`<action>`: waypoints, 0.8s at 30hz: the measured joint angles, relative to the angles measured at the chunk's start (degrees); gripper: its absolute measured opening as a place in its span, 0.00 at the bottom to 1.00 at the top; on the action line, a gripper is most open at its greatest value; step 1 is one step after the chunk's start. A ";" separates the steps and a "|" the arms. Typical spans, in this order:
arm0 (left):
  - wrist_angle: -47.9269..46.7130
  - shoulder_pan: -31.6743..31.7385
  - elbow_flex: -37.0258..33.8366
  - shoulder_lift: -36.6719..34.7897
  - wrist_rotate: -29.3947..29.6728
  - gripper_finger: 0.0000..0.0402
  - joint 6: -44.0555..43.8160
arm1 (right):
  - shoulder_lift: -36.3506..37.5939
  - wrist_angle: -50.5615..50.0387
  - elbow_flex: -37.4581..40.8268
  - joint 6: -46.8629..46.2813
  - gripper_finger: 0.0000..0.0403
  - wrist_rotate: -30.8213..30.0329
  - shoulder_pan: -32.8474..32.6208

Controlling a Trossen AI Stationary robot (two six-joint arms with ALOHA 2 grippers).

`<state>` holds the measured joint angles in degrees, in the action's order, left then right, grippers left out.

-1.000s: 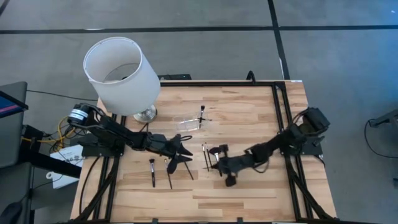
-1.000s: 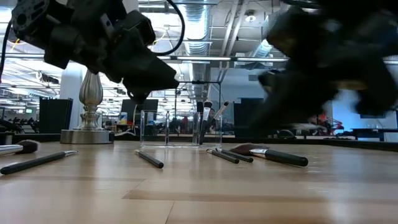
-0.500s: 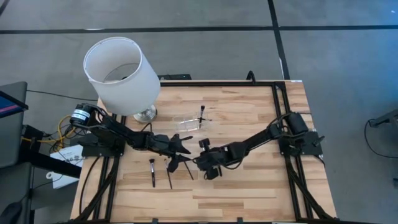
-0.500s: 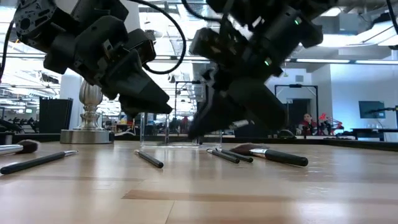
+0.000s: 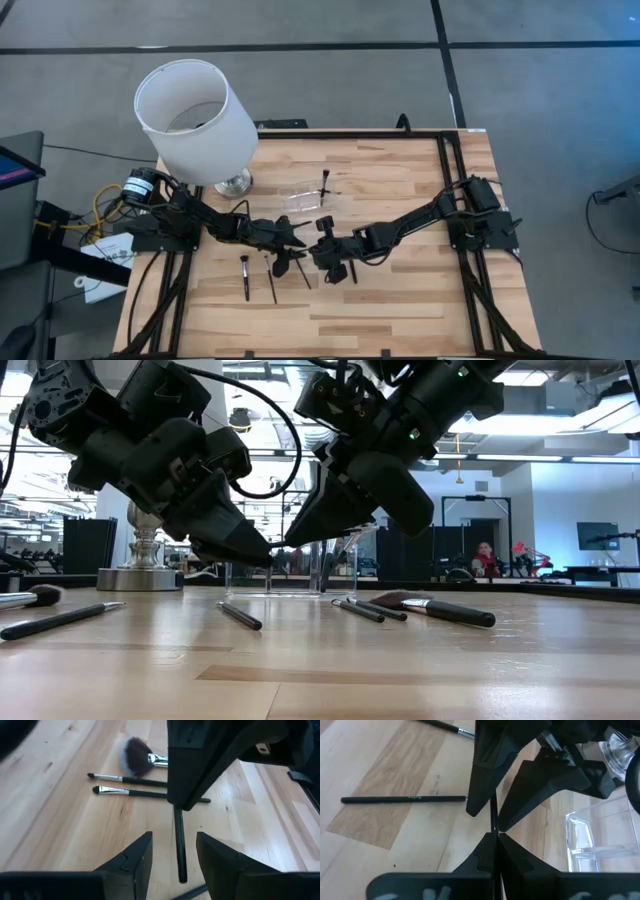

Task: Put items in baskets/containers
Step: Put the black liner brush into the transparent organizer

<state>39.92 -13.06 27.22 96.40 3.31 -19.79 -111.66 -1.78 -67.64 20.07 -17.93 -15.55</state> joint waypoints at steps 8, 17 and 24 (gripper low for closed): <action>-0.02 0.00 0.00 -0.02 0.09 0.19 0.02 | 0.00 0.20 0.00 -0.08 0.02 -0.04 -0.09; -0.01 0.32 0.00 -0.04 1.69 0.04 0.00 | 0.70 0.33 -1.33 -1.56 0.18 -5.33 -1.08; 1.15 0.33 0.04 -0.85 3.78 0.04 0.02 | 6.88 -16.83 -10.77 -2.17 0.33 -24.54 -6.47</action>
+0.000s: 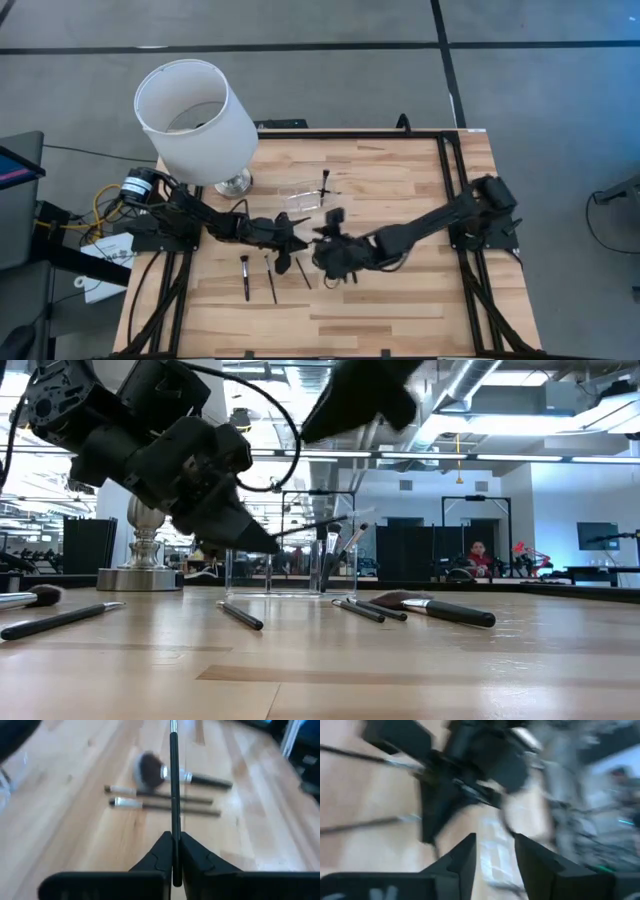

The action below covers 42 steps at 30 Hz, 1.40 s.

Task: Put items in baskets/containers
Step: Put the black liner brush into the transparent organizer

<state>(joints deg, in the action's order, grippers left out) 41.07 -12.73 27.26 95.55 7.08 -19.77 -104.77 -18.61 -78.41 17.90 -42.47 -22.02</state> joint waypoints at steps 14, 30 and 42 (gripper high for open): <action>0.02 -0.04 -2.78 -19.63 3.90 0.03 19.01 | 23.91 20.12 32.61 -21.14 0.42 -4.24 -1.47; 2.36 -0.07 -3.68 -23.01 6.04 0.03 27.02 | -1.07 104.43 39.71 -12.47 0.38 34.67 14.07; 2.79 -0.09 -5.32 -23.30 7.95 0.04 26.52 | -3.23 104.10 35.95 -13.22 0.29 42.23 15.26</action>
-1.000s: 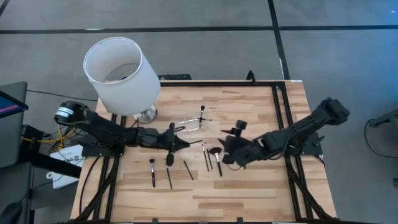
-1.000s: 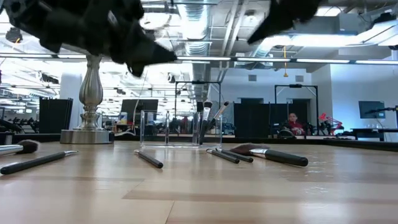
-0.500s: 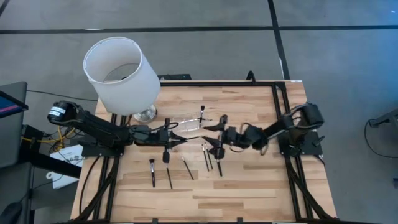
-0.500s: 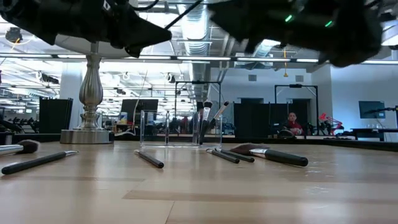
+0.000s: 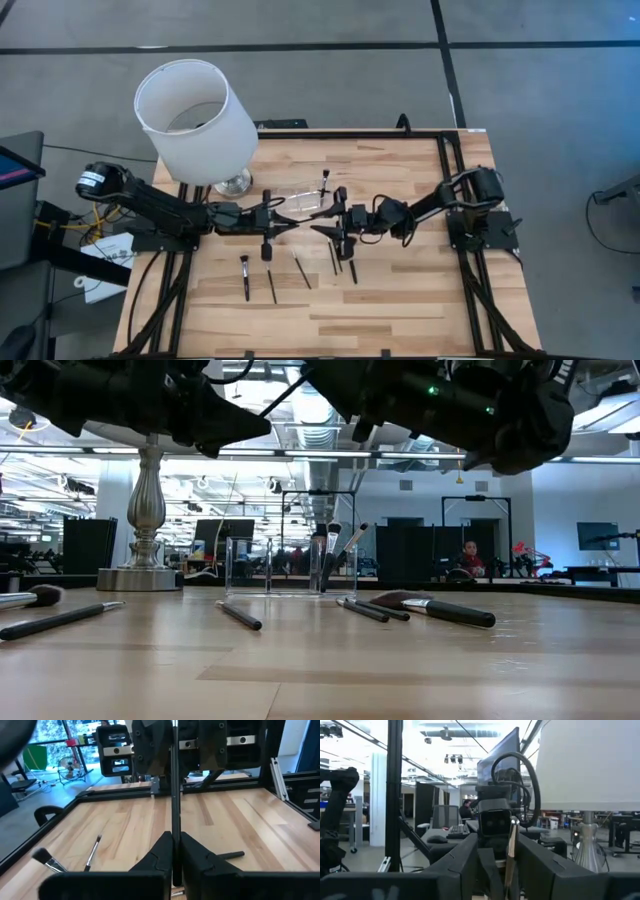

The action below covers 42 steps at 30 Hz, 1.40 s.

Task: Put items in baskets/containers
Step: Put the black liner brush into the transparent organizer

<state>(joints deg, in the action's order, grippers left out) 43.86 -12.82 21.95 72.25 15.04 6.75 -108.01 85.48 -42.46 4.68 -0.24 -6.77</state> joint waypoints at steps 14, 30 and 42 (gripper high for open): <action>-0.29 0.00 -0.01 0.00 -0.03 0.06 -0.25 | 0.00 -1.02 -0.02 -2.38 0.05 0.10 1.27; -5.58 0.09 -0.04 0.04 12.58 0.34 -1.47 | 14.81 -36.00 -2.13 -4.23 0.02 -18.07 1.14; -5.80 0.00 -0.99 0.31 1.02 0.33 -11.73 | 7.10 -64.55 -17.61 -7.85 0.03 -25.32 8.00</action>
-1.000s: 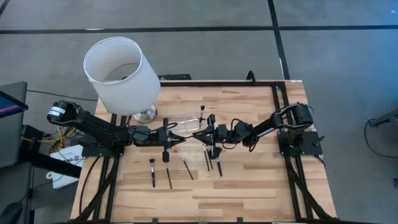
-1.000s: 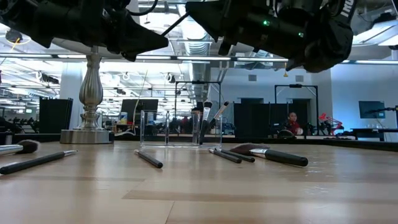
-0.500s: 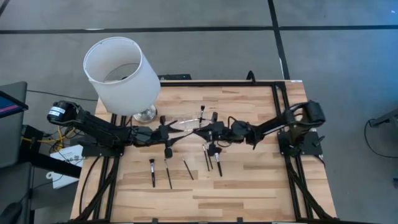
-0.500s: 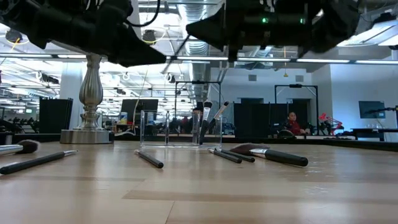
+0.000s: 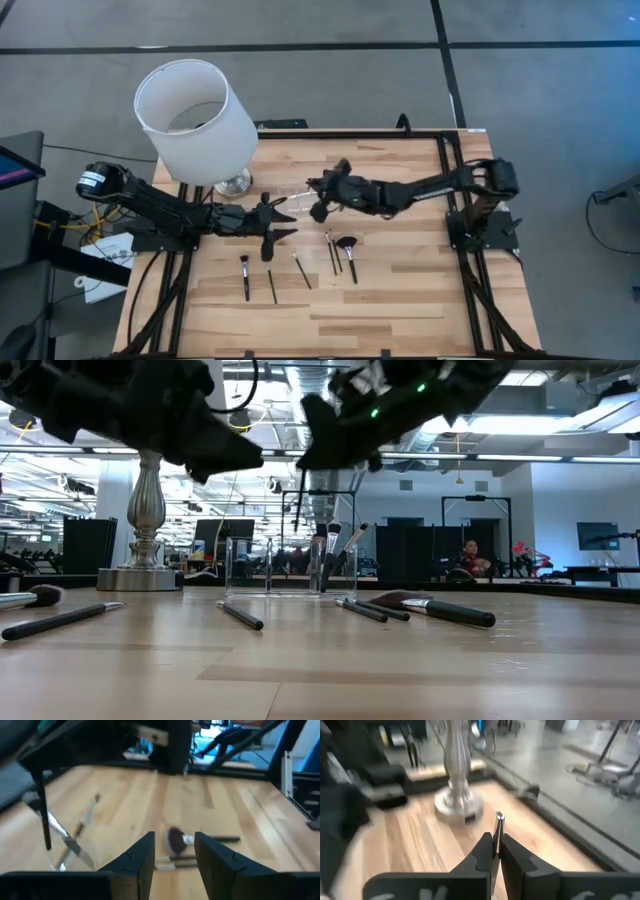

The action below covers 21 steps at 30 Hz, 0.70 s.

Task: Put items in baskets/containers
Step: Put the black liner brush into the transparent organizer

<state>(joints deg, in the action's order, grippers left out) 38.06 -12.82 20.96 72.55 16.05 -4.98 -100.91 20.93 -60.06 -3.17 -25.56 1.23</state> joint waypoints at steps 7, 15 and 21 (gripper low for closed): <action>0.00 -0.02 -3.70 0.22 -0.55 0.28 -5.36 | -8.73 -5.77 -7.55 -1.39 0.06 0.21 2.08; 0.06 -0.83 -6.29 0.22 -5.52 0.25 -10.55 | -11.07 -17.18 -13.33 -1.85 0.11 0.62 2.43; 0.15 -4.16 -6.87 0.21 -5.64 0.25 -10.48 | -10.48 -21.07 -16.74 -1.90 0.20 2.09 1.71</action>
<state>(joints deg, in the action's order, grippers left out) 38.22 -16.98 14.09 72.77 10.41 -15.46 -111.39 -0.13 -76.80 -5.07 -23.47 2.94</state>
